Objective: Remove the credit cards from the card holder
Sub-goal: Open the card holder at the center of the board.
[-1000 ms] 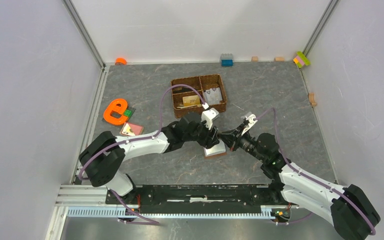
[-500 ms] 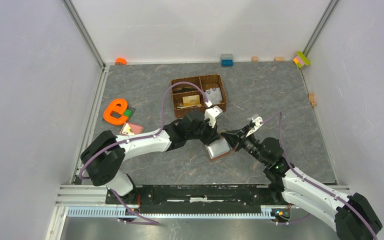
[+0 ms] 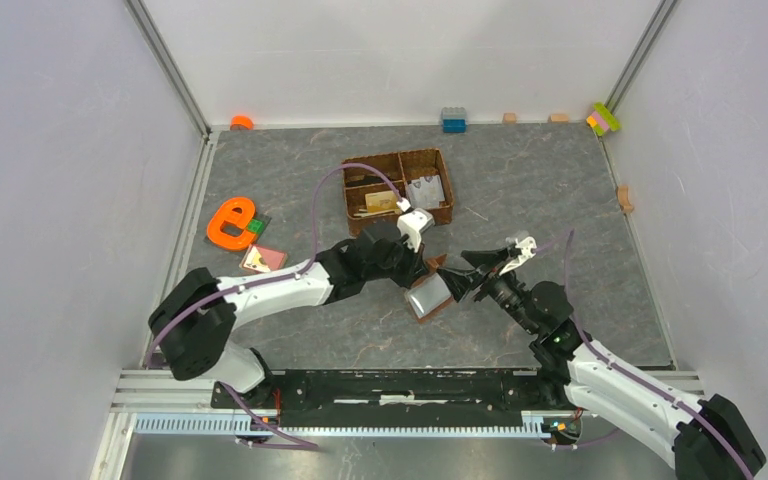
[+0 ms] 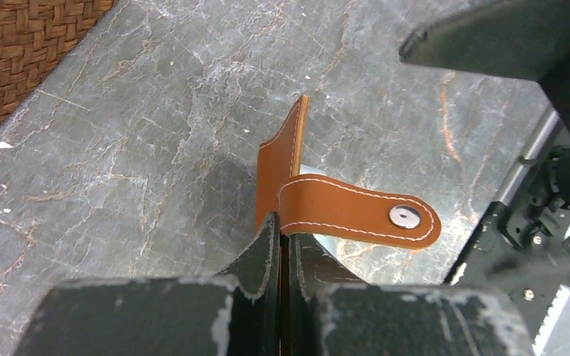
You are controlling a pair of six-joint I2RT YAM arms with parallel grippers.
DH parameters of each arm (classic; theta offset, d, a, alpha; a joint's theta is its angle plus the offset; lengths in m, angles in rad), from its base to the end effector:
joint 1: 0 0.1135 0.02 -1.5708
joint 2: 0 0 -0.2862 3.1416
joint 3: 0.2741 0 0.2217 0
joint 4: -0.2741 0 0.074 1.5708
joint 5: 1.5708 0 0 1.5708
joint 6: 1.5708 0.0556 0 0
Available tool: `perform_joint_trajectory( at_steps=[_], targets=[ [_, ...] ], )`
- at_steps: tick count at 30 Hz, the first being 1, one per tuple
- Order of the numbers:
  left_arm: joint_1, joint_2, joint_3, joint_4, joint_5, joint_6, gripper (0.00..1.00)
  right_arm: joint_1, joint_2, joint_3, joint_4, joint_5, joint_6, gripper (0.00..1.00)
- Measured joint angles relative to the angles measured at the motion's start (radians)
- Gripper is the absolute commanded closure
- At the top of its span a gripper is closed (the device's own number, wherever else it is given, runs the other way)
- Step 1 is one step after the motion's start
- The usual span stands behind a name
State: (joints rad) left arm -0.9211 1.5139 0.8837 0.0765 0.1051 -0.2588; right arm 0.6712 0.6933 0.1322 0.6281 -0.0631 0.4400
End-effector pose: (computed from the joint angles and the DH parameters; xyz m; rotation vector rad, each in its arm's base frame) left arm 0.1898 -0.2595 0.2540 0.7865 2.0865 -0.7887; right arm 0.1088 0.0909 0.2423 -0.2347 1.5602 0.9317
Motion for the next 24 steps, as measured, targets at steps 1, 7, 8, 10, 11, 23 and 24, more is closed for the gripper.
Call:
perform_joint_trajectory(
  at_steps=[1, 7, 8, 10, 11, 23, 24],
  targets=[
    [0.001, -0.022, -0.012, 0.003, 0.0, -0.01, 0.98, 0.0, -0.011, -0.006, -0.001, 0.016, 0.0, 0.05],
    [0.027, -0.212, -0.154, 0.103, -0.002, -0.08, 0.98, 0.0, -0.04, -0.033, 0.0, 0.101, 0.001, 0.02],
    [0.037, -0.249, -0.185, 0.13, -0.001, -0.095, 0.98, 0.0, -0.037, -0.039, 0.004, 0.106, 0.001, 0.03],
    [0.052, -0.311, -0.237, 0.185, 0.002, -0.12, 0.98, 0.0, -0.024, -0.049, 0.026, 0.097, 0.001, 0.03],
    [0.058, -0.335, -0.259, 0.216, 0.004, -0.132, 0.98, 0.0, -0.016, -0.051, 0.036, 0.088, 0.002, 0.04],
    [0.125, -0.505, -0.445, 0.482, 0.034, -0.267, 0.98, 0.0, 0.021, -0.065, 0.135, 0.011, 0.017, 0.05],
    [0.134, -0.52, -0.459, 0.498, 0.03, -0.28, 0.98, 0.0, 0.02, -0.065, 0.137, 0.011, 0.017, 0.06]
  ],
)
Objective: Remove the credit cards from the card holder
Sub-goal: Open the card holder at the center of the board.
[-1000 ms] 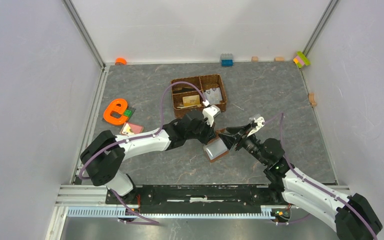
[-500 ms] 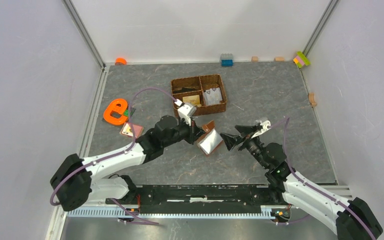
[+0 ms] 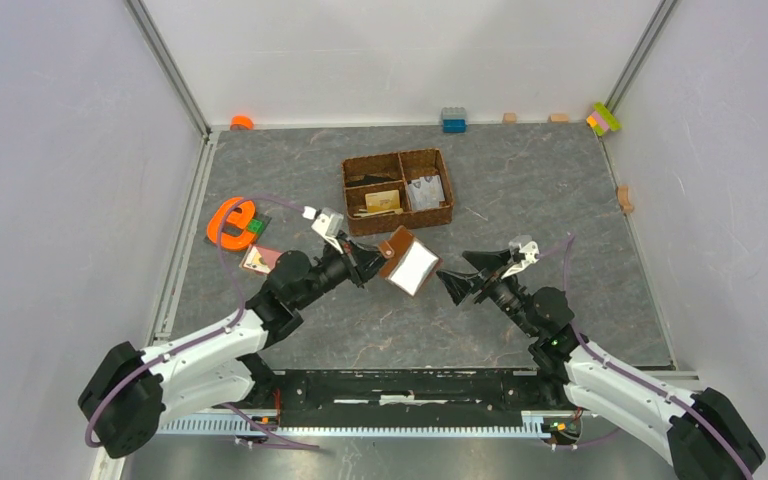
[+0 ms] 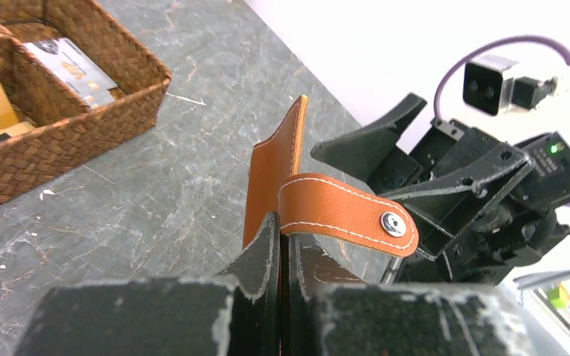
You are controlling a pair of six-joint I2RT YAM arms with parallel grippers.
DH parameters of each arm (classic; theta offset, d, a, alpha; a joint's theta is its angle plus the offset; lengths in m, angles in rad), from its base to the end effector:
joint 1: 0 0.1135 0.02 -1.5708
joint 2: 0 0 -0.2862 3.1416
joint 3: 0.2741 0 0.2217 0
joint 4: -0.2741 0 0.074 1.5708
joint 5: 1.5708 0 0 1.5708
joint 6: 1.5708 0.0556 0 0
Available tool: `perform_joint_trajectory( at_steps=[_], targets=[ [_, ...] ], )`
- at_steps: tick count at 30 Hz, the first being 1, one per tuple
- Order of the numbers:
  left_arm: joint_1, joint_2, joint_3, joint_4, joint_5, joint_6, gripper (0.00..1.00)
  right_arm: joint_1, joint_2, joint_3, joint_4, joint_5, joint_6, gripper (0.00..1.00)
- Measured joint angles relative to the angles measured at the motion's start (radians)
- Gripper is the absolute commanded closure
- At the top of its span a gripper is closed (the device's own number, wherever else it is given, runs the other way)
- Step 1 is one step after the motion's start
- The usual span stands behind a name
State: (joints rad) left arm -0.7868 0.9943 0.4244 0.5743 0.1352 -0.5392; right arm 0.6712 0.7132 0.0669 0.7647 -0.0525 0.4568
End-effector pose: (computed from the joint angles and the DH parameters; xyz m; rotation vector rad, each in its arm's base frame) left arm 0.1396 -0.1506 0.2894 0.3212 1.6550 -1.1296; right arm 0.1068 0.0885 0.2354 -0.2080 1.5113 0.9517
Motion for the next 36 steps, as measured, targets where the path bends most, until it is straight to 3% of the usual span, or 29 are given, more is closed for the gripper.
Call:
perform_joint_trajectory(
  at_steps=[9, 20, 28, 36],
  targets=[
    [0.076, -0.026, -0.065, 0.148, 0.015, -0.127, 0.98, 0.0, 0.069, 0.0, 0.026, -0.02, 0.0, 0.15],
    [0.089, -0.021, -0.072, 0.267, 0.098, -0.206, 0.98, 0.0, 0.148, 0.001, 0.065, -0.096, 0.012, 0.18],
    [0.09, 0.109, -0.072, 0.427, 0.219, -0.294, 0.98, 0.0, 0.168, 0.001, 0.148, -0.158, 0.041, 0.23],
    [0.082, 0.155, -0.071, 0.491, 0.297, -0.309, 0.98, 0.0, 0.165, 0.0, 0.175, -0.175, 0.064, 0.57]
  ],
)
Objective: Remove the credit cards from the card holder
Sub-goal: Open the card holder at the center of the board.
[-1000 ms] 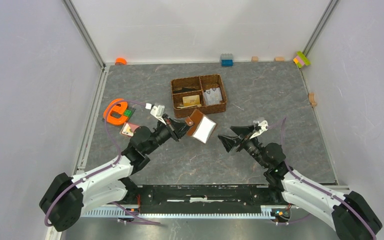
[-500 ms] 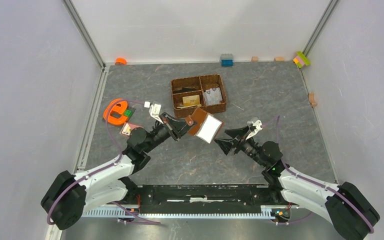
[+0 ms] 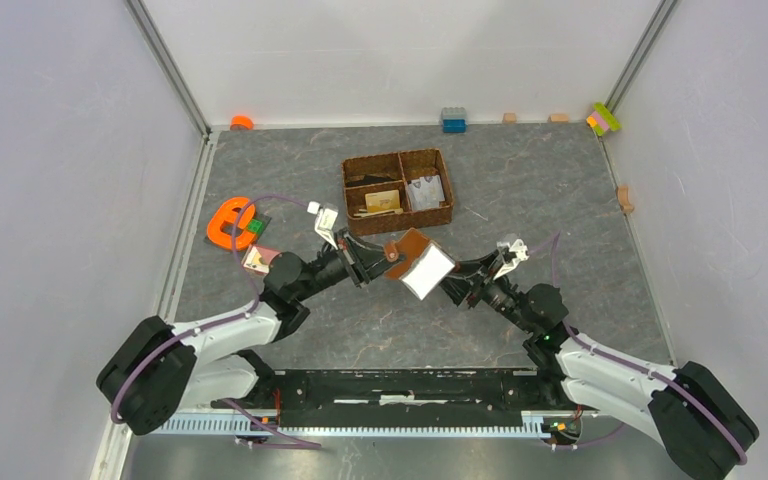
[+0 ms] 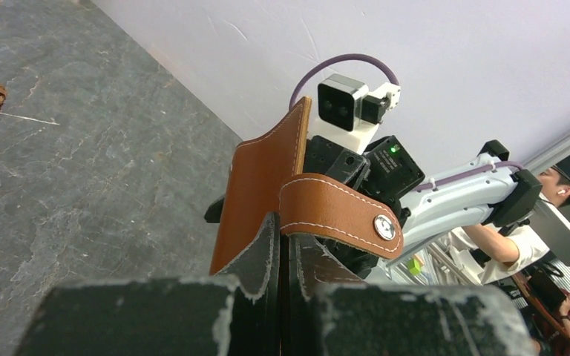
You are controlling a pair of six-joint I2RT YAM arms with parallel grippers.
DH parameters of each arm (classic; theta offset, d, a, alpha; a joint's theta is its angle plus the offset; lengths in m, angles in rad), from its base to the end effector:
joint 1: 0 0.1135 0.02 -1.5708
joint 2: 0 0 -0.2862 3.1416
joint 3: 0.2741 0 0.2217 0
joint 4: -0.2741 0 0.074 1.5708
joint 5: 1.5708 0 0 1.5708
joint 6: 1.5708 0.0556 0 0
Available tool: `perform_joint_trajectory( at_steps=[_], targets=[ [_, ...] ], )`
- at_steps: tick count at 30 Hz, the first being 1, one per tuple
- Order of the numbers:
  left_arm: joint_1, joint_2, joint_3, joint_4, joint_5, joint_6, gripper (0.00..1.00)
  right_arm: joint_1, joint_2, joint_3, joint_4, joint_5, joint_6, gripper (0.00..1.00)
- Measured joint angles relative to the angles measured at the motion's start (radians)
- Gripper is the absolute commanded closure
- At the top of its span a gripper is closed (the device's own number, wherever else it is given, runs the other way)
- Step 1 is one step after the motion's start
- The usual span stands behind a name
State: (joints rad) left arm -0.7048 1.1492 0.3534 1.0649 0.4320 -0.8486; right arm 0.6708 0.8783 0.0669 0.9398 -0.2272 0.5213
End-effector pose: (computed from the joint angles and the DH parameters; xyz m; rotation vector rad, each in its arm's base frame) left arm 0.1488 -0.1571 0.2973 0.3135 1.4809 -1.5664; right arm 0.1135 0.1061 0.2367 -0.3135 1.5171 1.1260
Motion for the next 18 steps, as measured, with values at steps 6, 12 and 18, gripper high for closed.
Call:
perform_joint_trajectory(
  at_steps=[6, 12, 18],
  targets=[
    [0.0, 0.029, 0.018, -0.031, -0.032, 0.009, 0.98, 0.0, 0.029, 0.008, 0.035, -0.017, 0.031, 0.55],
    [-0.004, 0.113, 0.039, -0.072, -0.061, 0.021, 0.98, 0.0, 0.209, 0.138, 0.01, -0.101, 0.067, 0.62],
    [-0.007, 0.166, 0.092, -0.118, -0.069, 0.043, 0.94, -0.013, 0.218, 0.106, 0.005, -0.066, 0.078, 0.74]
  ],
)
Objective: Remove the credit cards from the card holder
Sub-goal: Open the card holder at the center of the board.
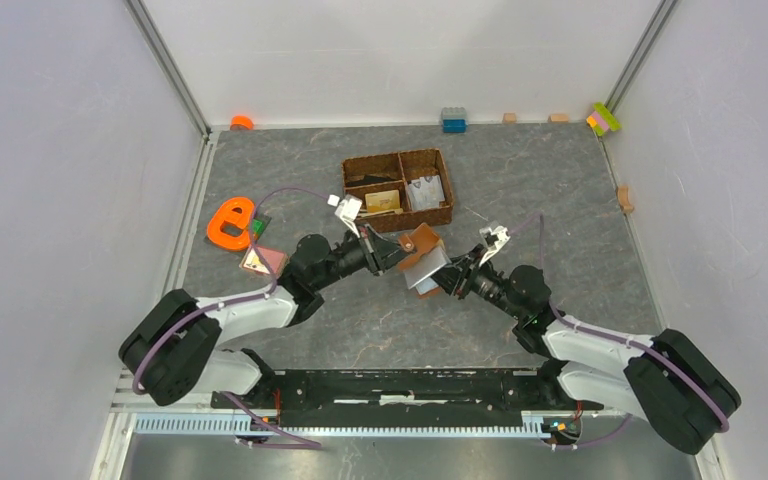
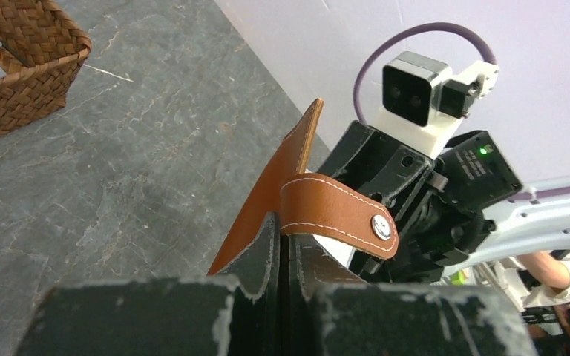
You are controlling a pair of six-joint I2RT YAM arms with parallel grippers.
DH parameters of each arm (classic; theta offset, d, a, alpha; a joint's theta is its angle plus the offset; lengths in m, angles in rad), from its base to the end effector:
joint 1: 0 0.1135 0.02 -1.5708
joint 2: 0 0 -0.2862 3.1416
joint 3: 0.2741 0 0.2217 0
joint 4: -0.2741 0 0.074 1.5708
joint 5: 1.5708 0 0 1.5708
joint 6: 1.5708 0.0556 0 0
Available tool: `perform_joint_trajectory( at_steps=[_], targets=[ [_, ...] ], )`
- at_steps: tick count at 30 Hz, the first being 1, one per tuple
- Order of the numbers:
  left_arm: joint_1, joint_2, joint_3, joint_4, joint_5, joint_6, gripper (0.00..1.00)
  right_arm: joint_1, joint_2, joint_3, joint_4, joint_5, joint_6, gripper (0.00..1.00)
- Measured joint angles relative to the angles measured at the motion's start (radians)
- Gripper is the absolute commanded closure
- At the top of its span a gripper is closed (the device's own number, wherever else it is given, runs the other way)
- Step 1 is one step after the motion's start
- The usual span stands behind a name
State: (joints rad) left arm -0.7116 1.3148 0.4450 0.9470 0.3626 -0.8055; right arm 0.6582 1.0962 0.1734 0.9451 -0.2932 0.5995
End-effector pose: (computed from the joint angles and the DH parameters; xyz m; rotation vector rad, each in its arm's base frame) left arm 0.1815 -0.1825 0.2757 0.2505 1.6734 -1.4543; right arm 0.1429 0.1308 0.2370 -0.3000 1.6560 1.1997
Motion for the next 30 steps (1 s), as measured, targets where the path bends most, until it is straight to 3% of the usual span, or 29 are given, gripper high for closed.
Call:
perform_joint_trajectory(
  at_steps=[2, 7, 10, 15, 20, 30],
  targets=[
    [-0.018, 0.019, 0.041, -0.061, -0.024, 0.033, 0.86, 0.0, -0.021, 0.0, -0.043, 0.03, -0.012, 0.75],
    [-0.107, 0.055, 0.162, -0.257, -0.133, 0.172, 0.46, -0.004, -0.06, 0.002, -0.131, 0.092, -0.029, 0.83],
    [-0.159, 0.094, 0.232, -0.394, -0.204, 0.238, 0.34, -0.002, -0.06, 0.019, -0.226, 0.094, -0.042, 0.84],
    [-0.209, 0.139, 0.345, -0.627, -0.323, 0.332, 0.22, 0.005, -0.058, 0.039, -0.32, 0.093, -0.057, 0.83],
    [-0.247, 0.146, 0.389, -0.735, -0.401, 0.406, 0.12, 0.005, -0.033, 0.074, -0.413, 0.082, -0.074, 0.83],
    [-0.255, 0.174, 0.468, -0.884, -0.438, 0.473, 0.11, -0.016, 0.024, 0.131, -0.521, 0.031, -0.085, 0.84]
  ],
)
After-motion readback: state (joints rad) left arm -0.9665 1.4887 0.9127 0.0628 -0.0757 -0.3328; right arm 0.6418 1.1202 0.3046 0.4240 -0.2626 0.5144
